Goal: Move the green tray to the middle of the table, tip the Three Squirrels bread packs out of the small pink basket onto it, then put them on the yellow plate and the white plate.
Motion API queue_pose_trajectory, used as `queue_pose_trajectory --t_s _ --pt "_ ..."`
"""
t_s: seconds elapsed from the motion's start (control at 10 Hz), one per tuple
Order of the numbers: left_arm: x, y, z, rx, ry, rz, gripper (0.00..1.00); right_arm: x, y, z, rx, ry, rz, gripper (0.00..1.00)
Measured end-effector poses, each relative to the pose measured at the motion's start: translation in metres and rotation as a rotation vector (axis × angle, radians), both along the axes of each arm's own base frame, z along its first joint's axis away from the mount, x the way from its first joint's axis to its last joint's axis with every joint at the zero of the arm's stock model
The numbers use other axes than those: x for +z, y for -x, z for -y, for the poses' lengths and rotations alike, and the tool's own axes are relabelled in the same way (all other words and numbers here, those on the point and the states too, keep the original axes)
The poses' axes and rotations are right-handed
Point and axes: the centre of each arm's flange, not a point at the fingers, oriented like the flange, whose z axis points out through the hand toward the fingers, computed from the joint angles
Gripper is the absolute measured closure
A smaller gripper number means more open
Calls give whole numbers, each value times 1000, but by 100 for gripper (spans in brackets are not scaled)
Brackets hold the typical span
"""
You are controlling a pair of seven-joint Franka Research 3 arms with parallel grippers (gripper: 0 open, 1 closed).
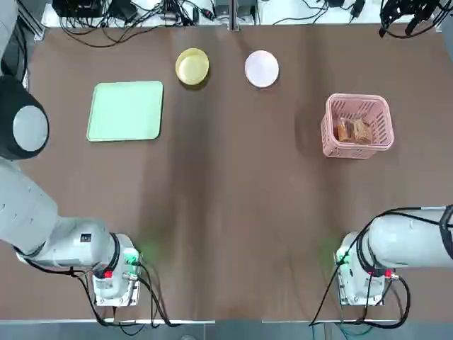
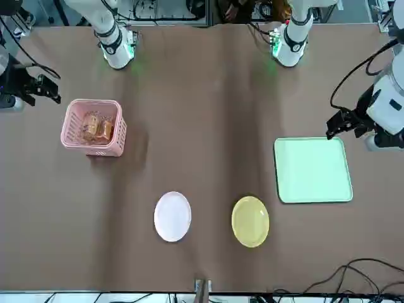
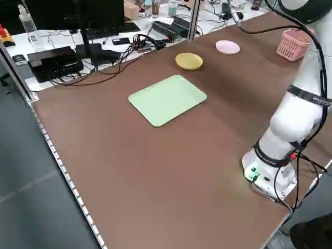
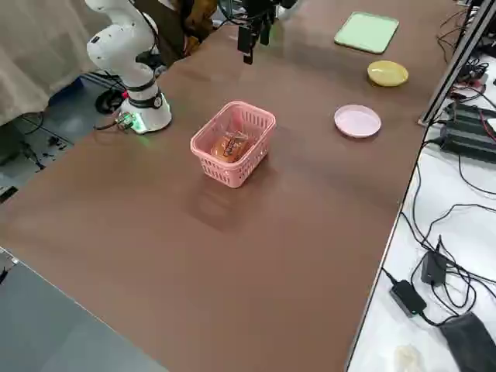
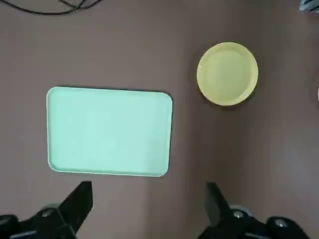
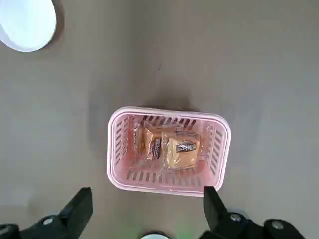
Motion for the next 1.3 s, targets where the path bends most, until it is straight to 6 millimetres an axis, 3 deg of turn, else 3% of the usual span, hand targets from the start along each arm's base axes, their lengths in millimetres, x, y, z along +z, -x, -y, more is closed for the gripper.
queue_pose_trajectory --t_s 0.3,0.5,0.8,1.0,1.3 --pt "-2 -1 -1 4 -1 -2 0 0 0 0 0 0 0 1" --pt "-23 -6 -20 52 -10 -45 0 0 0 0 -1 0 1 1" --pt "-107 -39 -101 159 -4 -136 0 0 0 1 -1 0 1 1" --pt "-184 -59 -135 200 -16 -80 0 0 0 1 -1 0 1 1" --pt "-305 -48 -184 165 -35 -16 0 0 0 1 -1 0 2 1"
